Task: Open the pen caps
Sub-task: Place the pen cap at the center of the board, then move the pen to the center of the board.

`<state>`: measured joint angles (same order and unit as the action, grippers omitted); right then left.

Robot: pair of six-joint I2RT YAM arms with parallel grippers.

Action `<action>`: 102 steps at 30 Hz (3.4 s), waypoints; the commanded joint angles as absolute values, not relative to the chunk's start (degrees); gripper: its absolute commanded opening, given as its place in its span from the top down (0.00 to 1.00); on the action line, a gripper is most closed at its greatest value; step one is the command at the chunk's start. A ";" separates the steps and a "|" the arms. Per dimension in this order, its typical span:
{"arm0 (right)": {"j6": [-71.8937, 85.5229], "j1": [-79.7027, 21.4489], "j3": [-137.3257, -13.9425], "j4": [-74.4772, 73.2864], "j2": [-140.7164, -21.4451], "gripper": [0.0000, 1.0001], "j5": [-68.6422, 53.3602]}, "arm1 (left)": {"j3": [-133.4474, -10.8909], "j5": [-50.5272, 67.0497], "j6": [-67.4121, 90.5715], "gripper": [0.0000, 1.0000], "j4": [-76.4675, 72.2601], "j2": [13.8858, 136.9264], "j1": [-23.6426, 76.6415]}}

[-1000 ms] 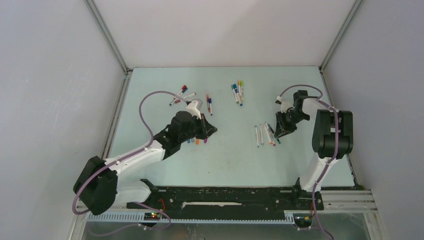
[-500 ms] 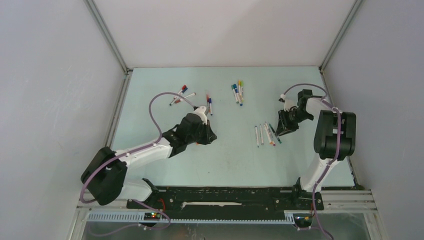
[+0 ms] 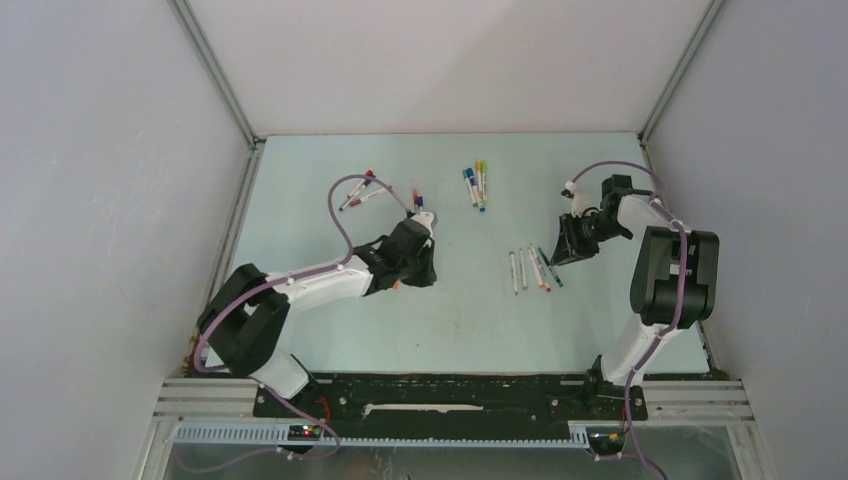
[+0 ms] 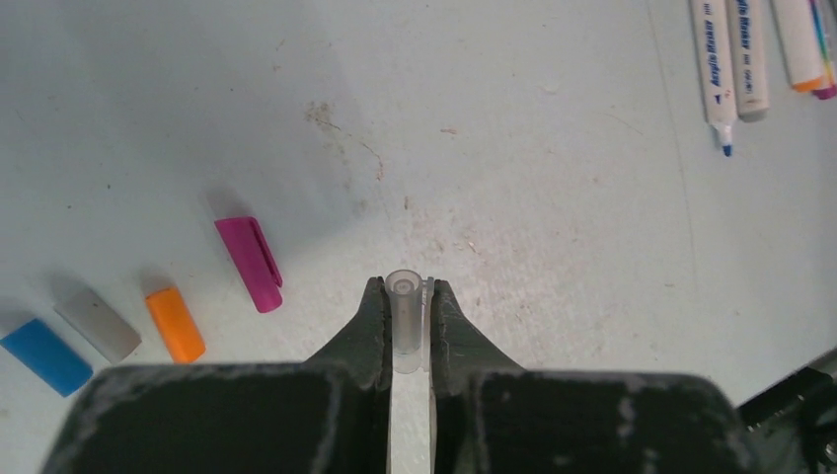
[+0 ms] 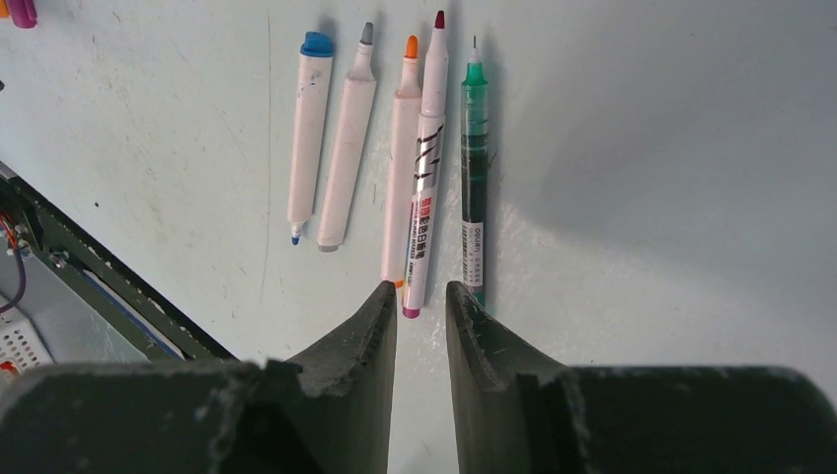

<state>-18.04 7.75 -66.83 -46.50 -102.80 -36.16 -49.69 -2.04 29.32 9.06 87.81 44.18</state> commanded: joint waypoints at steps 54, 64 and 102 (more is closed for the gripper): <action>-20.96 9.75 -68.98 -47.96 -95.23 0.72 -42.49 | -56.26 -32.13 19.53 0.00 2.59 71.21 39.68; -21.26 10.01 -68.92 -48.09 -94.87 0.72 -42.71 | -73.76 -8.63 27.27 0.00 18.58 91.20 29.57; -22.17 10.81 -68.94 -48.06 -94.53 0.72 -43.13 | -124.67 0.31 23.76 0.63 47.86 138.31 22.90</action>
